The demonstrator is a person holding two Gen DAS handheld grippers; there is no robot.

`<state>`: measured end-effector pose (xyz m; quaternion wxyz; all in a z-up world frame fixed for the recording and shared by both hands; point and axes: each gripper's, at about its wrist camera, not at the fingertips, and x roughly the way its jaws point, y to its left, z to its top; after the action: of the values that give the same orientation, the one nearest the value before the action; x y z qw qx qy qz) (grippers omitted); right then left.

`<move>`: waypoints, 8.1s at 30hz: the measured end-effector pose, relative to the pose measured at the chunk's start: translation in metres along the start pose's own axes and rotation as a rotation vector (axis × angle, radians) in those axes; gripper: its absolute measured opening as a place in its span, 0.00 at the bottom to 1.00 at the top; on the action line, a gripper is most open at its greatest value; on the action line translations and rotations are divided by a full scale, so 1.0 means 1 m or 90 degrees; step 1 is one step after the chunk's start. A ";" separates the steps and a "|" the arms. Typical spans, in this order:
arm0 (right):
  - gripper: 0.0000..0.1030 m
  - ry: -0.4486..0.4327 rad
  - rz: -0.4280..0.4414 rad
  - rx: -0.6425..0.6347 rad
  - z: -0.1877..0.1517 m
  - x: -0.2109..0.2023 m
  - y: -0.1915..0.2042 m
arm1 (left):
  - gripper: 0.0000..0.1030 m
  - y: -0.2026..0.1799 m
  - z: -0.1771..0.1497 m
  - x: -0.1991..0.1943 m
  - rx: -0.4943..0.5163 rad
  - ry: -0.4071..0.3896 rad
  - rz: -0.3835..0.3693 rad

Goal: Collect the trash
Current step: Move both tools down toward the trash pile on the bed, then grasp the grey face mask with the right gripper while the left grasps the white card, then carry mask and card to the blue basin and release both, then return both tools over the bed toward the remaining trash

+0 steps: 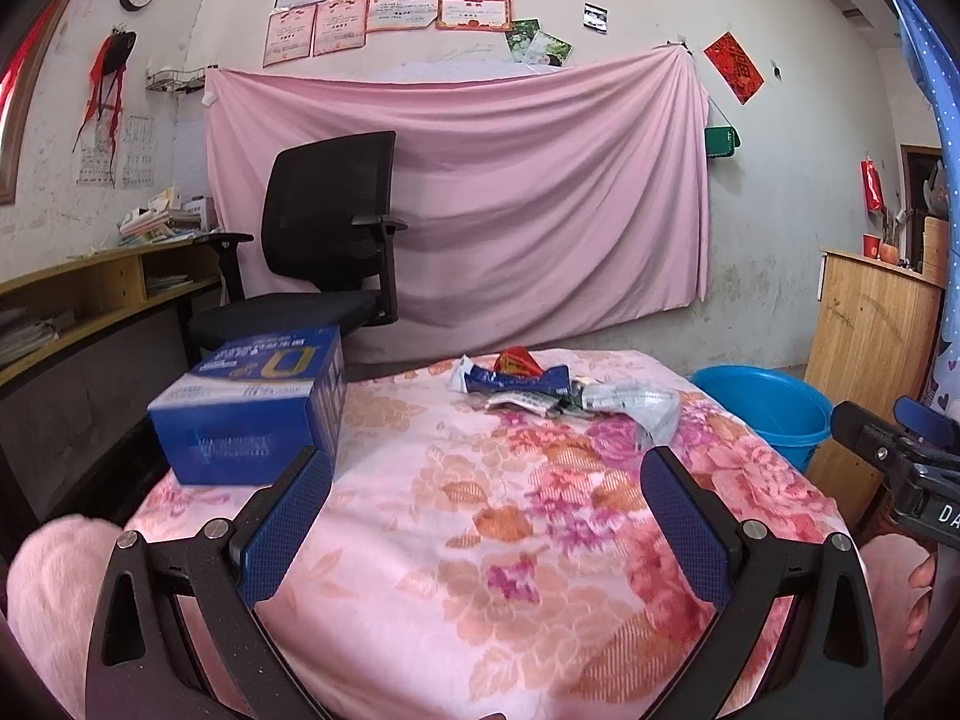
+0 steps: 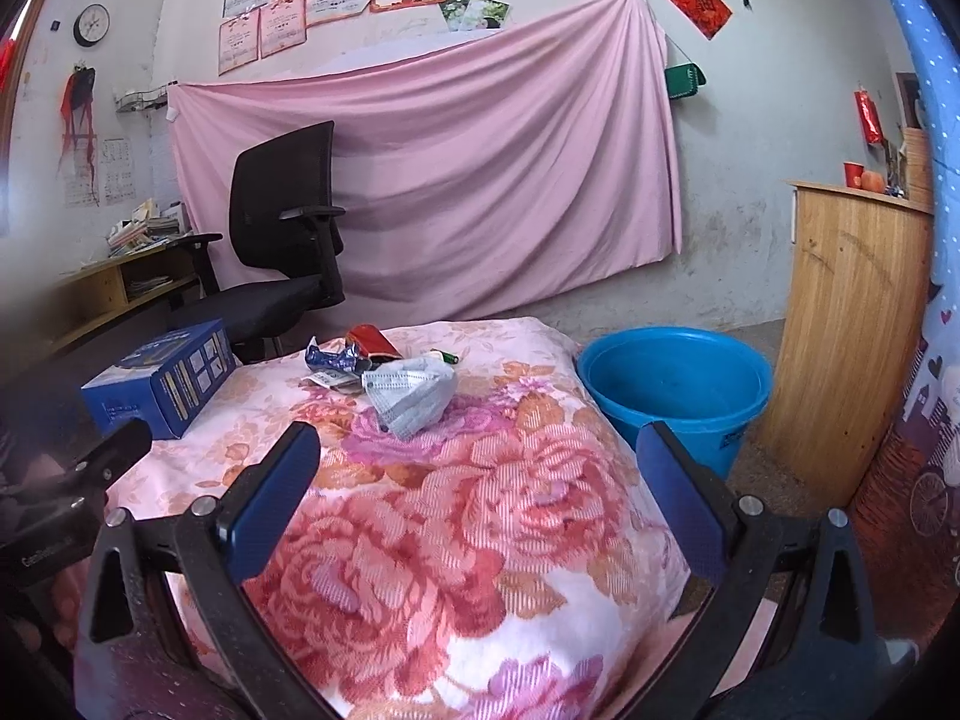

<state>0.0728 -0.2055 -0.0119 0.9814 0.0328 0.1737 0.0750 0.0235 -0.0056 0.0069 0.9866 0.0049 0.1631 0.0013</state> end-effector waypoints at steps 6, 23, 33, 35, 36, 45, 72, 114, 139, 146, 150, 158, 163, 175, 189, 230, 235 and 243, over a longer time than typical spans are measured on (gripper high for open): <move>1.00 -0.034 0.016 -0.052 0.029 0.018 0.001 | 0.98 0.007 0.030 0.022 0.008 -0.019 -0.004; 1.00 -0.063 0.058 -0.060 0.110 0.129 -0.010 | 0.98 0.015 0.105 0.114 0.029 -0.098 0.008; 1.00 0.074 0.092 -0.045 0.076 0.178 -0.023 | 0.98 0.021 0.068 0.172 0.007 0.086 -0.002; 1.00 0.094 0.120 -0.048 0.072 0.183 -0.022 | 0.98 0.017 0.058 0.183 0.026 0.130 0.007; 1.00 0.104 0.130 -0.053 0.070 0.187 -0.021 | 0.98 0.015 0.052 0.187 0.030 0.147 0.006; 1.00 0.192 0.146 -0.040 0.058 0.209 -0.023 | 0.97 0.003 0.030 0.223 0.059 0.271 -0.049; 0.35 0.360 0.214 -0.035 0.035 0.250 -0.011 | 0.83 -0.010 0.025 0.268 0.098 0.349 -0.091; 0.33 0.134 0.214 -0.021 0.057 0.180 -0.031 | 0.59 -0.031 0.051 0.183 0.044 0.134 -0.102; 0.34 -0.052 -0.095 0.203 0.076 0.150 -0.236 | 0.60 -0.236 0.129 0.251 0.075 0.115 -0.326; 0.35 0.025 -0.119 0.246 0.058 0.178 -0.263 | 0.60 -0.271 0.119 0.303 0.094 0.244 -0.325; 0.36 0.057 -0.111 0.274 0.051 0.190 -0.276 | 0.60 -0.276 0.112 0.318 0.088 0.280 -0.316; 0.36 0.080 -0.083 0.334 0.040 0.198 -0.289 | 0.60 -0.277 0.107 0.330 0.076 0.299 -0.316; 0.43 0.095 -0.099 0.343 0.036 0.201 -0.292 | 0.61 -0.279 0.099 0.335 0.082 0.323 -0.310; 0.76 0.071 -0.101 0.311 0.050 0.192 -0.282 | 0.77 -0.245 0.107 0.321 0.023 0.284 -0.303; 1.00 -0.158 -0.041 0.186 0.089 0.139 -0.208 | 0.98 -0.129 0.134 0.234 -0.061 0.003 -0.192; 0.89 0.144 0.091 -0.008 0.067 0.261 -0.042 | 0.97 0.030 0.055 0.261 -0.131 0.238 -0.103; 0.76 0.183 0.095 -0.026 0.062 0.270 -0.034 | 0.97 0.019 0.059 0.280 -0.152 0.266 -0.122; 0.66 0.233 0.112 -0.023 0.056 0.281 -0.030 | 0.76 0.017 0.055 0.307 -0.188 0.312 -0.115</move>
<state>0.3574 -0.1931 -0.0565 0.9234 0.0163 0.3445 0.1686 0.3315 0.0122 -0.0394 0.9041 -0.1539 0.3939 -0.0613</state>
